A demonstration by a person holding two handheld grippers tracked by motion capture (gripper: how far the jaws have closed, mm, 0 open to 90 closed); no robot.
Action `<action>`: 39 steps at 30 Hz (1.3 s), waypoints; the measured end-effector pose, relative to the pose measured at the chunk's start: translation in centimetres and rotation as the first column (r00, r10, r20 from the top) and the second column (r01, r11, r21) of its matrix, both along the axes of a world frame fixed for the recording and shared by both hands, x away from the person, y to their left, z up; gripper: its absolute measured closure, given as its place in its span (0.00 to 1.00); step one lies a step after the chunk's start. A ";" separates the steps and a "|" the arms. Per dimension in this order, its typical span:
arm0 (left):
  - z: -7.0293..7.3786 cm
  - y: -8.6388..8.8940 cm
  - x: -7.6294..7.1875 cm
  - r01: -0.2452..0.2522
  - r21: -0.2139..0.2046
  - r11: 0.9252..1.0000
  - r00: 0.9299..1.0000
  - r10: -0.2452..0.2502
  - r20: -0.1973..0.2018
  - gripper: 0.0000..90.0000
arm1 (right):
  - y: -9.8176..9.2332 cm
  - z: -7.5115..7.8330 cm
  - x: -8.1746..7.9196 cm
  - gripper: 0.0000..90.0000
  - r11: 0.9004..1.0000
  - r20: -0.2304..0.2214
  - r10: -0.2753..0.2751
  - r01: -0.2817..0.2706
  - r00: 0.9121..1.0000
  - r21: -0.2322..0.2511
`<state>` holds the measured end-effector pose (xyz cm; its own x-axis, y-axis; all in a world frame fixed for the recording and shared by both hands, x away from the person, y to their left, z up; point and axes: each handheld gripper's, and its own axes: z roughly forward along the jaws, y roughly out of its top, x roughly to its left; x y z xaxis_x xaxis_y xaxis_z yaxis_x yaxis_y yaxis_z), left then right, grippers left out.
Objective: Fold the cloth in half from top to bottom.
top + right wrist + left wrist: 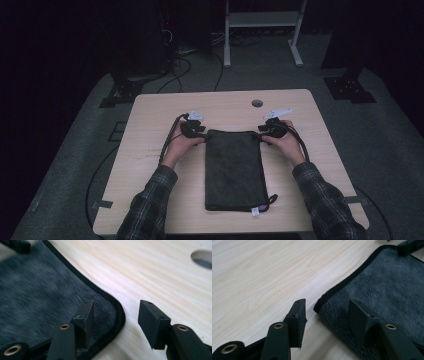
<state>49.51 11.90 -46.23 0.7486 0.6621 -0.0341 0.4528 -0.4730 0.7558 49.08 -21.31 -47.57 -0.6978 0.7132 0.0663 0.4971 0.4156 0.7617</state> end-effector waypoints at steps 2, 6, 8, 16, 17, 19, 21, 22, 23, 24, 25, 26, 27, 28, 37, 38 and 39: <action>-0.2 -0.2 0.2 0.005 0.012 1.000 1.000 -0.005 -0.005 0.55 | -0.1 -0.5 0.2 0.50 1.000 -0.013 0.008 -0.008 1.000 0.016; -0.8 -0.3 0.4 0.013 0.034 0.999 1.000 -0.012 -0.025 0.59 | -0.1 -0.7 0.2 0.50 1.000 -0.011 0.016 -0.016 1.000 0.017; -1.1 -0.3 0.4 0.011 0.008 1.000 0.999 -0.011 -0.046 0.64 | -0.1 -0.7 0.1 0.51 1.000 0.000 0.024 -0.024 1.000 0.012; -1.0 -0.5 0.2 0.017 -0.009 1.000 0.997 -0.018 -0.077 0.83 | 0.4 -0.5 -0.3 0.77 0.999 -0.022 0.045 -0.045 0.999 0.008; -1.0 -0.5 0.2 0.020 -0.010 1.000 0.997 -0.021 -0.079 0.85 | 0.5 -0.4 -0.3 0.83 0.999 -0.038 0.052 -0.051 0.998 0.016; -1.0 -0.5 0.1 0.028 -0.010 1.000 0.996 -0.029 -0.080 0.89 | 0.6 -0.4 -0.3 0.87 0.999 -0.054 0.051 -0.050 0.997 0.021; -1.0 -0.6 0.1 0.021 -0.011 1.000 0.996 -0.022 -0.087 0.91 | 0.7 -0.3 -0.4 0.90 0.999 -0.064 0.045 -0.044 0.997 0.020; -0.9 -0.7 0.0 0.016 -0.005 1.000 0.996 -0.017 -0.088 0.92 | 0.8 -0.2 -0.4 0.91 0.999 -0.069 0.037 -0.036 0.997 0.017; -0.8 -0.8 0.0 0.011 0.000 1.000 0.996 -0.011 -0.089 0.92 | 0.8 -0.2 -0.4 0.91 0.999 -0.073 0.033 -0.032 0.997 0.015; -0.8 -0.8 0.0 0.012 0.008 1.000 0.996 -0.011 -0.084 0.93 | 0.8 -0.2 -0.4 0.92 0.999 -0.086 0.022 -0.020 0.996 0.028; -0.7 -0.9 0.0 0.014 0.013 1.000 0.997 -0.013 -0.077 0.93 | 0.8 -0.2 -0.3 0.92 0.999 -0.095 0.016 -0.013 0.995 0.035; -0.7 -0.9 0.0 0.013 0.012 1.000 0.997 -0.012 -0.076 0.93 | 0.7 -0.1 -0.3 0.92 0.999 -0.097 0.012 -0.008 0.995 0.036; -0.6 -0.8 0.0 0.008 0.005 1.000 0.997 -0.008 -0.076 0.93 | 0.7 -0.1 -0.2 0.92 0.999 -0.100 0.005 -0.001 0.995 0.037; -0.5 -0.7 0.1 0.006 0.000 1.000 0.997 -0.006 -0.072 0.93 | 0.6 0.0 -0.1 0.92 0.999 -0.096 -0.002 0.006 0.995 0.039; 3.3 -0.5 0.6 -0.040 -0.058 0.998 0.998 0.043 0.047 0.93 | 0.7 3.2 1.1 0.92 0.998 -0.028 -0.039 0.040 0.999 0.053; 3.9 -0.5 0.6 -0.041 -0.062 0.997 0.997 0.044 0.061 0.93 | 0.6 3.8 1.1 0.92 0.997 -0.014 -0.040 0.041 0.999 0.060; 4.3 -0.4 0.6 -0.035 -0.067 0.997 0.997 0.039 0.072 0.93 | 0.6 4.4 1.1 0.92 0.997 -0.003 -0.039 0.039 0.999 0.070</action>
<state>50.14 11.47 -41.89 0.7258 0.6875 -0.0250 0.4117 -0.4050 0.8164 50.15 -20.75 -43.17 -0.6692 0.7337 0.1177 0.5129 0.3415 0.7876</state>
